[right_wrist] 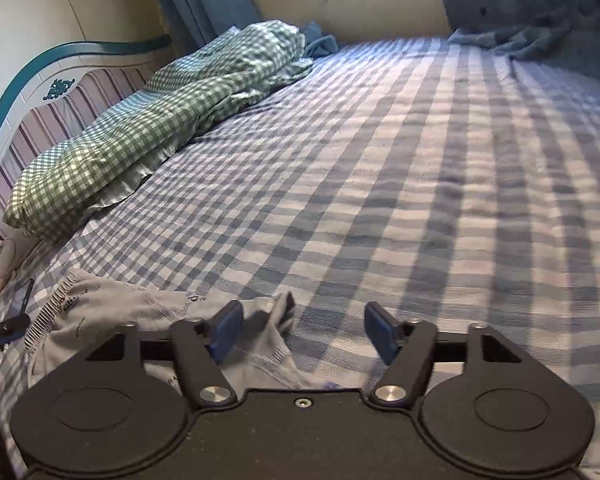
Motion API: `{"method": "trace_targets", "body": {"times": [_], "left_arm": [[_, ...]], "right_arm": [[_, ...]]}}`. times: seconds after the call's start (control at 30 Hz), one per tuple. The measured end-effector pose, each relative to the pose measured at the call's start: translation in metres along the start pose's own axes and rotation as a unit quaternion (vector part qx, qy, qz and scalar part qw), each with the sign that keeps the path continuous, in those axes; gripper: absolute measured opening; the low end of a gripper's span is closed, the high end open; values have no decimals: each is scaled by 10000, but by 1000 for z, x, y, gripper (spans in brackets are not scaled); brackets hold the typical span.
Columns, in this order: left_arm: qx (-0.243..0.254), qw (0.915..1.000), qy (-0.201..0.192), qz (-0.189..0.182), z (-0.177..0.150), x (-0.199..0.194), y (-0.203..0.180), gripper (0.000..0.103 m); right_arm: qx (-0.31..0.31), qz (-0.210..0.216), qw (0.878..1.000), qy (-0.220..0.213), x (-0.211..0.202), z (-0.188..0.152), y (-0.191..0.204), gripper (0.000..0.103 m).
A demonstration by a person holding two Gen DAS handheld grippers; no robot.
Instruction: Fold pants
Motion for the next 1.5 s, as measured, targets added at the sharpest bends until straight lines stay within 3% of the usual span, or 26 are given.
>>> {"method": "trace_targets", "body": {"times": [0.1,0.23,0.33,0.43,0.53,0.63,0.77,0.87,0.93,1.0,1.07,1.13,1.17,1.2,1.23,1.27,1.3,1.37,1.5], "left_arm": [[463,9987,-147,-167,5,-14,-30,96],[1023,9906,-77,-904,-9,-32,-94,103],[1447,9757,90,-1645,-34,-45,-157,103],[1814,9544,382,-2341,-68,-59,-221,103],[2153,9272,529,-3020,-108,-78,-284,103],[2606,8991,557,-3473,-144,-97,-337,103],[3549,8446,439,-3985,-185,-129,-385,102],[4292,8058,227,-4074,-208,-145,-403,83],[4646,7890,288,-4010,-221,-148,-408,62],[4728,7818,510,-4033,-227,-147,-409,54],[4727,7786,636,-4078,-228,-146,-404,54],[4863,7696,659,-4086,-231,-146,-402,55],[4913,7667,629,-4085,-231,-147,-401,55],[4916,7651,660,-4107,-231,-147,-401,46],[4869,7652,765,-4142,-230,-146,-401,20],[4799,7677,924,-4146,-229,-143,-402,6],[4712,7743,1006,-4102,-227,-141,-403,2],[4530,7842,1117,-4090,-220,-138,-402,0],[4290,7908,1257,-4181,-204,-140,-396,0]], "right_arm": [[-214,-504,9978,-360,-58,-23,-18,100],[-340,-1264,9899,-547,-130,-74,-47,102],[-434,-1848,9799,-615,-177,-112,-73,102],[-396,-2251,9709,-712,-218,-136,-102,102],[-134,-2568,9635,-747,-249,-148,-136,102],[283,-2678,9590,-880,-275,-154,-170,102],[1128,-2652,9515,-1081,-298,-156,-217,98],[1766,-2692,9392,-1197,-309,-157,-250,89],[2124,-2723,9295,-1298,-314,-158,-267,82],[2449,-2729,9196,-1408,-317,-158,-282,72],[2791,-2689,9089,-1539,-322,-158,-295,64],[3083,-2665,8987,-1621,-323,-156,-305,56],[3193,-2682,8940,-1637,-324,-156,-310,47],[3268,-2715,8903,-1637,-324,-155,-314,34],[3293,-2765,8882,-1622,-324,-154,-319,27],[3268,-2811,8873,-1637,-324,-153,-321,12],[3217,-2827,8878,-1685,-326,-151,-322,4],[3074,-2771,8911,-1860,-333,-145,-319,3],[2609,-2817,9010,-2019,-349,-137,-304,2]]}}
Point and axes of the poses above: each gripper's, at about its wrist camera, not at the fingertips, and x roughly the way its jaws point, y to its left, z to its top, the point moved 5 cm from there along x, roughly the way its jaws point, and after that the axes turned 9 degrees about -y, right-handed, at the moved point
